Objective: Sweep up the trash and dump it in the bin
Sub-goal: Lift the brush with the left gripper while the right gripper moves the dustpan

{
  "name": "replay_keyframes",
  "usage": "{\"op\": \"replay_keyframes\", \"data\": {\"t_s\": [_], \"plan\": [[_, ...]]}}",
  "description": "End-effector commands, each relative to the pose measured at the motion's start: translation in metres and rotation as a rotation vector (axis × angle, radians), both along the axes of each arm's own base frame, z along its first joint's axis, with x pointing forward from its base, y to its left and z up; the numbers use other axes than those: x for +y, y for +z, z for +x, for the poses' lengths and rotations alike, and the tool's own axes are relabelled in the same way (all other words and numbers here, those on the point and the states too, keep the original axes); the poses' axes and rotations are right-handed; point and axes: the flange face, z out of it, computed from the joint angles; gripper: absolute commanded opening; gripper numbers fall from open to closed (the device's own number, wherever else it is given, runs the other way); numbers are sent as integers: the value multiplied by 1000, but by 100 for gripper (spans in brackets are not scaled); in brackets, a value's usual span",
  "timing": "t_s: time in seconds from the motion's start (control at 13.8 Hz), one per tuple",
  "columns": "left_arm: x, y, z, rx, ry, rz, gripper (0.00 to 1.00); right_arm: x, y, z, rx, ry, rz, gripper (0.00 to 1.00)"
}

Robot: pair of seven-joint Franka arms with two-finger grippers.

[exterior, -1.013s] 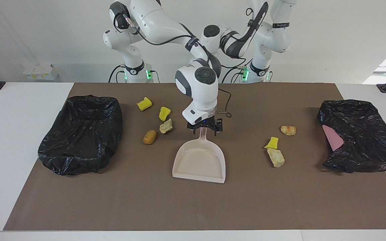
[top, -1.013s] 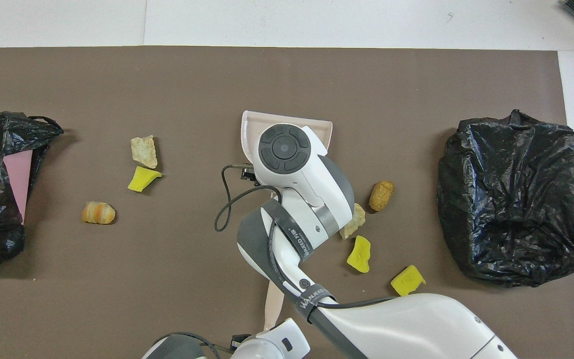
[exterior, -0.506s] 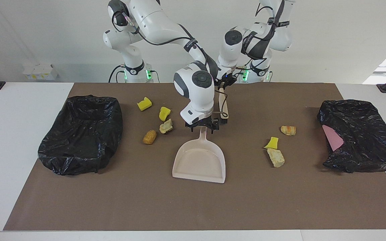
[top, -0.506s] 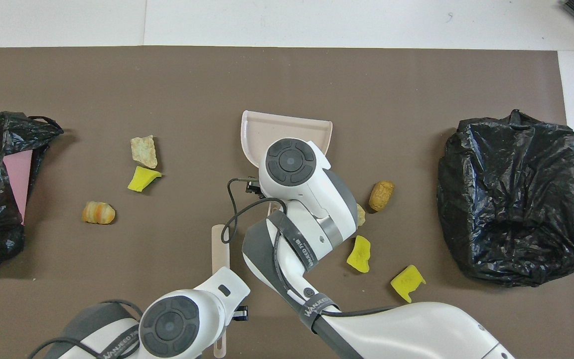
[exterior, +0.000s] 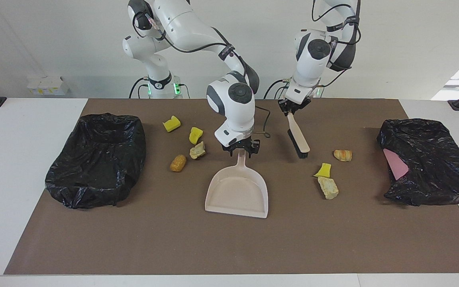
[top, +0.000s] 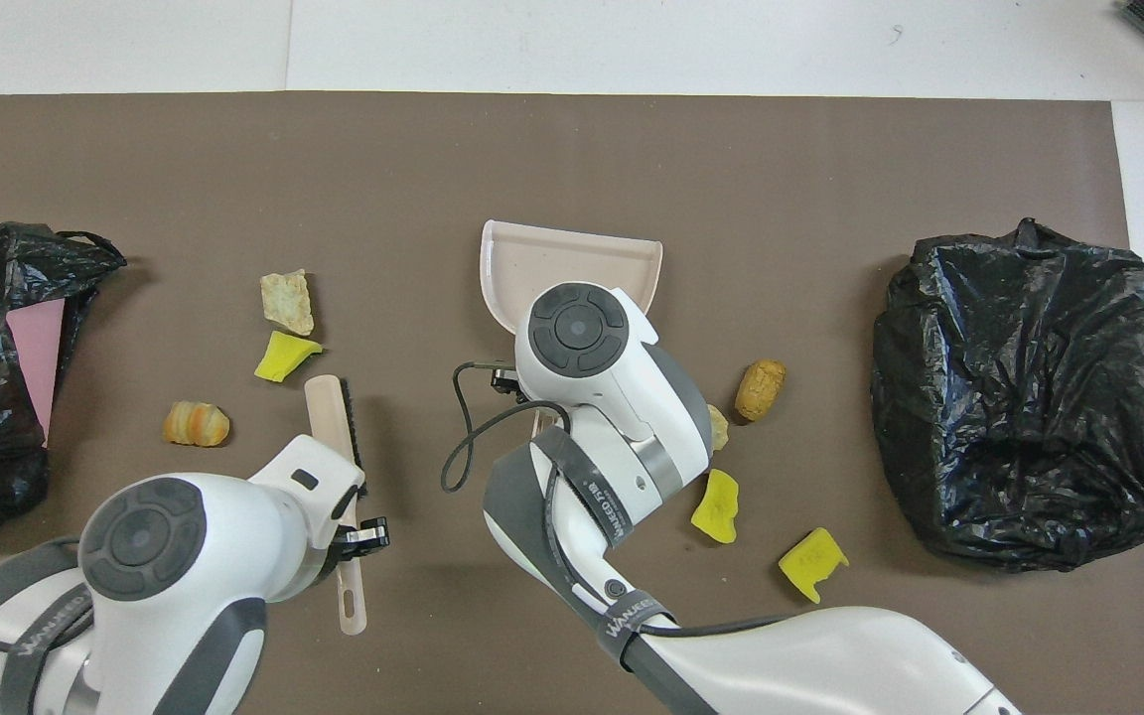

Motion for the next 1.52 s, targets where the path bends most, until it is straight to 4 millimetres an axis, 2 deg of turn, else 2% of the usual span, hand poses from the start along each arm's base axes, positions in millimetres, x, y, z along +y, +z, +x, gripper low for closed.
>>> {"op": "replay_keyframes", "data": {"t_s": [0.0,0.07,0.22,0.36,0.58,0.8,0.94,1.09,1.3,1.45], "plan": [[40,21,33,-27,36,0,0,-2,7,-6,-8,15,26,0],[53,21,40,-28,56,2,0,-2,8,-6,-9,29,26,0],[95,19,50,-27,139,11,0,-3,10,-6,-18,61,16,0],[133,16,54,-24,145,24,0,-1,16,-3,-38,132,23,0],[190,14,55,-21,134,17,0,-4,41,0,-100,259,7,0],[223,-2,45,18,105,5,0,-19,51,8,-118,445,-10,0],[222,-23,43,52,53,-6,0,-35,52,19,-129,567,-16,0],[211,-42,53,55,24,-10,0,-50,51,28,-130,694,-23,0],[178,-55,67,27,-47,-11,0,-69,49,39,-122,858,-33,0],[145,-53,69,14,-103,-28,0,-76,51,45,-124,1008,-60,0]]}}
